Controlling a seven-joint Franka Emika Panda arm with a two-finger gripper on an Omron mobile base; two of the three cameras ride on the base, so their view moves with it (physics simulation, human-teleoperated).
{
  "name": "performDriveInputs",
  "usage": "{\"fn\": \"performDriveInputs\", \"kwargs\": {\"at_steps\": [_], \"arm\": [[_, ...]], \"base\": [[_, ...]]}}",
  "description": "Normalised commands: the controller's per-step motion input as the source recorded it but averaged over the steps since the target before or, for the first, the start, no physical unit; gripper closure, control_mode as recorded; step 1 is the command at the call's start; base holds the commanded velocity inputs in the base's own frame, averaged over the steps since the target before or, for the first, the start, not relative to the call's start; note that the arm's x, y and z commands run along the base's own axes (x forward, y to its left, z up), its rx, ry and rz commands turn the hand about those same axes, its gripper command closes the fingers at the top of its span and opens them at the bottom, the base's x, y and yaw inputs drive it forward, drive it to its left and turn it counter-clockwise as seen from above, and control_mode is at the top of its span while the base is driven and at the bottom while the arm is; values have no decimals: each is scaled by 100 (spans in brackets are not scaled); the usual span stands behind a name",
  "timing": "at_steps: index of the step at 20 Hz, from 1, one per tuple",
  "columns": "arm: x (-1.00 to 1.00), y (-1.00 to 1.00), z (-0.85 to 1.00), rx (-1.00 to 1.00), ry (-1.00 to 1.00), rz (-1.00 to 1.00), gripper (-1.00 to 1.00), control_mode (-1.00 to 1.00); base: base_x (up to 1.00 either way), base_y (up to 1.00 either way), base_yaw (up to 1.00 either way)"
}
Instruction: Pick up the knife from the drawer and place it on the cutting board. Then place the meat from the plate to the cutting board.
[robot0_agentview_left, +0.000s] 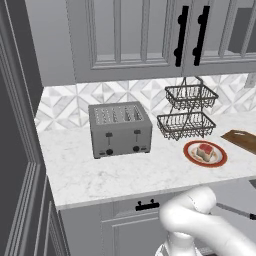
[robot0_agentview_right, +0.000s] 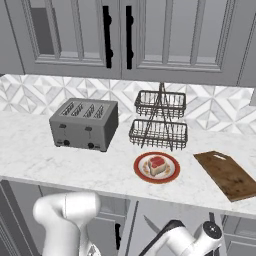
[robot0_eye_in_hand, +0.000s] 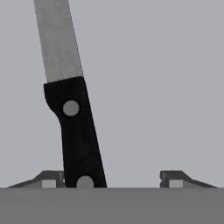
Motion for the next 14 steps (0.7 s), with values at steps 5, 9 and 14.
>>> {"fn": "performDriveInputs", "kwargs": {"at_steps": [5, 9, 14], "arm": [[-90, -48, 80, -1, -5, -13, 100, -100], [-67, -42, 100, -4, -13, -9, 100, -100], [-47, -34, 100, -3, -6, -16, 100, -100]], "base": [[0, 0, 0], [0, 0, 0], [0, 0, 0]]}}
